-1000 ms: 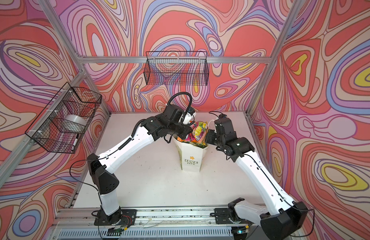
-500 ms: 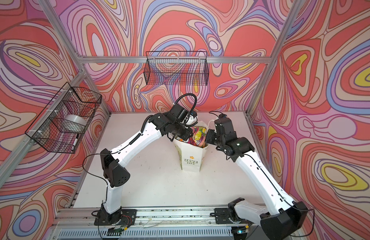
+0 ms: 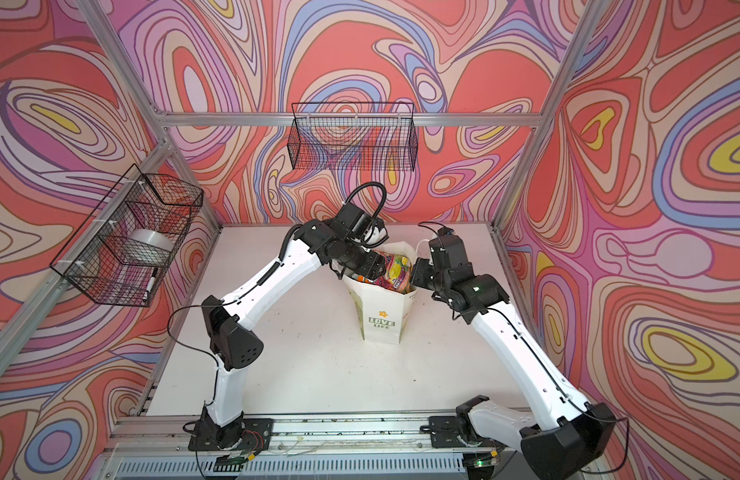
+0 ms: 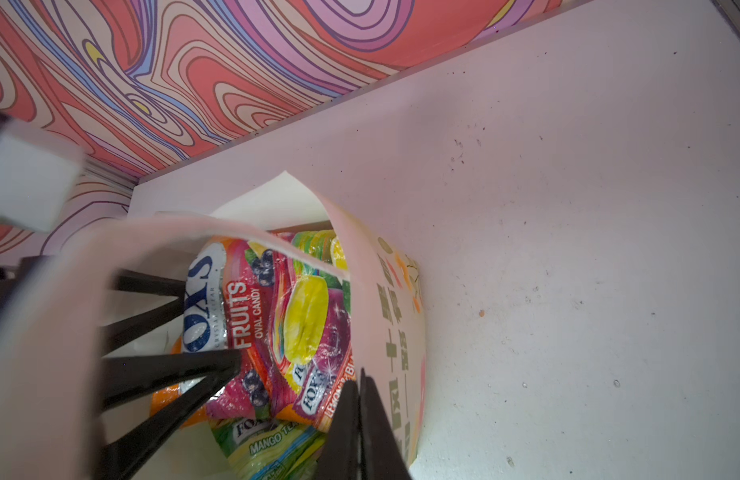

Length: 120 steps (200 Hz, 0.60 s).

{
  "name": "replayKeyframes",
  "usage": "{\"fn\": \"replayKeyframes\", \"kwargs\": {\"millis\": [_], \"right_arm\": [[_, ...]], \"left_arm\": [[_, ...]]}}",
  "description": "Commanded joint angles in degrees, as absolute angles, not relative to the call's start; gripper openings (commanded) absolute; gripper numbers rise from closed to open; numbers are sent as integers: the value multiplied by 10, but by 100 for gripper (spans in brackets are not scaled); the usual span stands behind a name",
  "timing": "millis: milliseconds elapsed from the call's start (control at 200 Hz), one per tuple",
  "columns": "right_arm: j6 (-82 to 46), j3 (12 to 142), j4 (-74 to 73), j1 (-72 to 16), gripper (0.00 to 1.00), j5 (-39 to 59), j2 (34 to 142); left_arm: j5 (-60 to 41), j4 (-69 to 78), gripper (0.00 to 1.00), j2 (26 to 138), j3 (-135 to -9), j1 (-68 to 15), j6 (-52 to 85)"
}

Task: Place the snacks into the paper bag
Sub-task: 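Lower the FOX'S FRUITS bag into the paper bag and open the left gripper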

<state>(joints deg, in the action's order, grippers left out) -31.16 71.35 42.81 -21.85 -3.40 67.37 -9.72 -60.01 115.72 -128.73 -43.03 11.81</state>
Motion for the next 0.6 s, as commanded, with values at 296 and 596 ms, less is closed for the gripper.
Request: {"fn": "replayKeyframes", "kwargs": {"millis": [296, 596], "right_arm": [[-315, 715, 417, -222, 0, -27, 667], [-316, 714, 421, -222, 0, -29, 664]], "left_arm": [[-148, -588, 71, 1142, -1350, -450, 141], [-141, -585, 71, 1213, -1357, -453, 147]]}}
